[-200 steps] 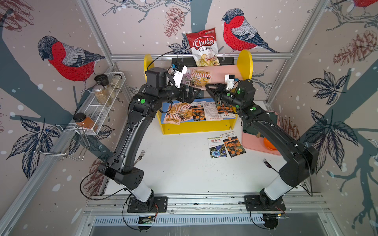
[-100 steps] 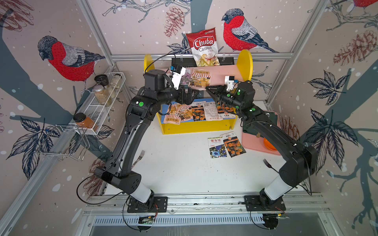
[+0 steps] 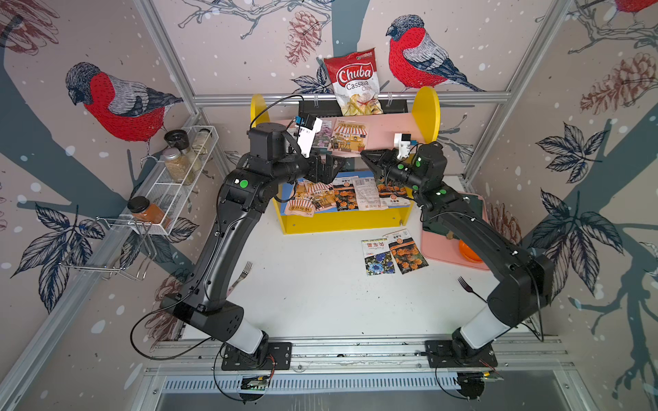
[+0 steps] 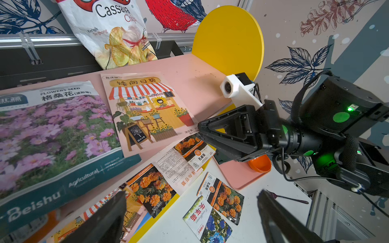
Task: Take the seed bag off the shelf
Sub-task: Pick up the seed packet from the shelf.
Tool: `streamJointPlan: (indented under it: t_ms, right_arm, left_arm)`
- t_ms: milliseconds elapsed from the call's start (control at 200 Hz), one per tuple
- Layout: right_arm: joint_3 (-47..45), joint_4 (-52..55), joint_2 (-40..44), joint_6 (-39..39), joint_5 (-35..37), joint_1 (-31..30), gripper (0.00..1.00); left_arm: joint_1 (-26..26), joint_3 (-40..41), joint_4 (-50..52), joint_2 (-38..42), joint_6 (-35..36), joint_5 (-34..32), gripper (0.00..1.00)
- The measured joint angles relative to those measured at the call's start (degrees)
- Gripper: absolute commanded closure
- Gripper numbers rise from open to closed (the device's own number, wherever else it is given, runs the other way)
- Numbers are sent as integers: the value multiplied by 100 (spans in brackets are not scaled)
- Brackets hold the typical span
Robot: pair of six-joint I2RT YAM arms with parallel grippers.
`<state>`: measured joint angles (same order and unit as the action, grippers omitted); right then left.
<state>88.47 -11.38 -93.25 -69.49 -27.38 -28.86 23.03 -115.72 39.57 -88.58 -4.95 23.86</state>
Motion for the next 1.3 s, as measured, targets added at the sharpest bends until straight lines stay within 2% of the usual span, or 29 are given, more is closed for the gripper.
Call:
streamJointPlan:
  t_ms: [615,911,1056,1301]
  right_arm:
    - [-81,-315,-35,-96,238,31,99]
    - [-621,-350,358,-72,236,33,100]
    - [-903,-332,654,33,232,125,100]
    - [-1069,-332,804,74,190,267,100]
  left_arm:
    - [0,380,-76,407,90,-144,3]
    - [0,1040,-249,785,22,-184,3]
    - [0,1694,-695,1012,-490,-103,4]
    - [0,2433,-1648,1036,-1963,234,9]
